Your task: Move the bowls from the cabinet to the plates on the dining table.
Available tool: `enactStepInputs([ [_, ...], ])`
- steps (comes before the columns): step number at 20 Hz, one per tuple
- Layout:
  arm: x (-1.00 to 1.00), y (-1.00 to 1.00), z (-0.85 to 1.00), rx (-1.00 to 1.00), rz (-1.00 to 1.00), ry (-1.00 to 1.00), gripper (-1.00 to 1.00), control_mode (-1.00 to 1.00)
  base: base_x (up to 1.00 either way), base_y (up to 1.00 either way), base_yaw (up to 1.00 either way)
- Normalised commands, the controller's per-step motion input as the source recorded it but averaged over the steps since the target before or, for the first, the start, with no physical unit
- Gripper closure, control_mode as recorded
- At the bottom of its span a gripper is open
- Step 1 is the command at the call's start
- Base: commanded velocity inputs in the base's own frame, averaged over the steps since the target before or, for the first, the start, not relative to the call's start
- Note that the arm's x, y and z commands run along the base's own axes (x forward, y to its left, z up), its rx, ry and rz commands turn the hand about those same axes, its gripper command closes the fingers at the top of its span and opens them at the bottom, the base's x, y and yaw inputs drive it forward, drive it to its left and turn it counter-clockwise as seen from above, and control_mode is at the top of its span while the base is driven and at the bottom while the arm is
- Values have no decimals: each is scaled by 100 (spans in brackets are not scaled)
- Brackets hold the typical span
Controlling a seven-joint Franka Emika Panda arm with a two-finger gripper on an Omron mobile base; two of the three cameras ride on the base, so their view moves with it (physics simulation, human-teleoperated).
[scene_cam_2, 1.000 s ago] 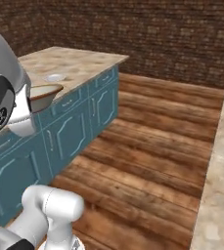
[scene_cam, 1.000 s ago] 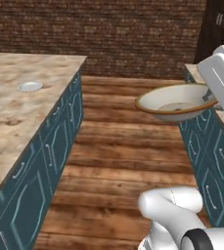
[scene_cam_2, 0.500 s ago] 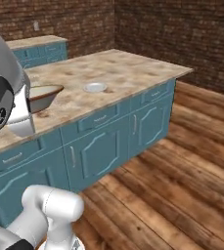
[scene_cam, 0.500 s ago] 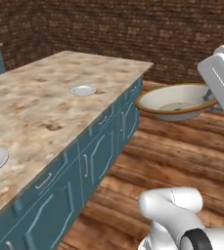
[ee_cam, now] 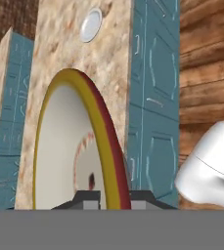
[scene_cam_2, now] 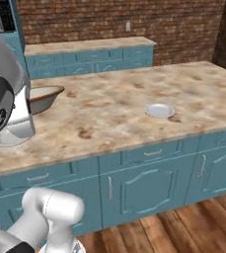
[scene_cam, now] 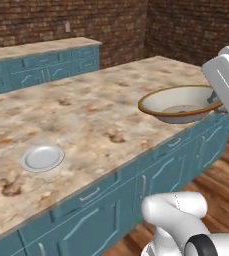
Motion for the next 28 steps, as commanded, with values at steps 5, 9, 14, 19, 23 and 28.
enactStepInputs([
  [5, 0, 0, 0, 0, 0, 0, 100, 100, 90, 0, 69],
  [9, 0, 0, 0, 0, 0, 0, 100, 100, 100, -13, 65],
  [14, 0, 0, 0, 0, 0, 0, 100, 100, 66, -31, 16],
  [19, 0, 0, 0, 0, 0, 0, 100, 100, 1, 0, 0],
  [23, 0, 0, 0, 0, 0, 0, 100, 100, 4, 1, 0],
  [28, 0, 0, 0, 0, 0, 0, 100, 100, 16, 0, 0],
])
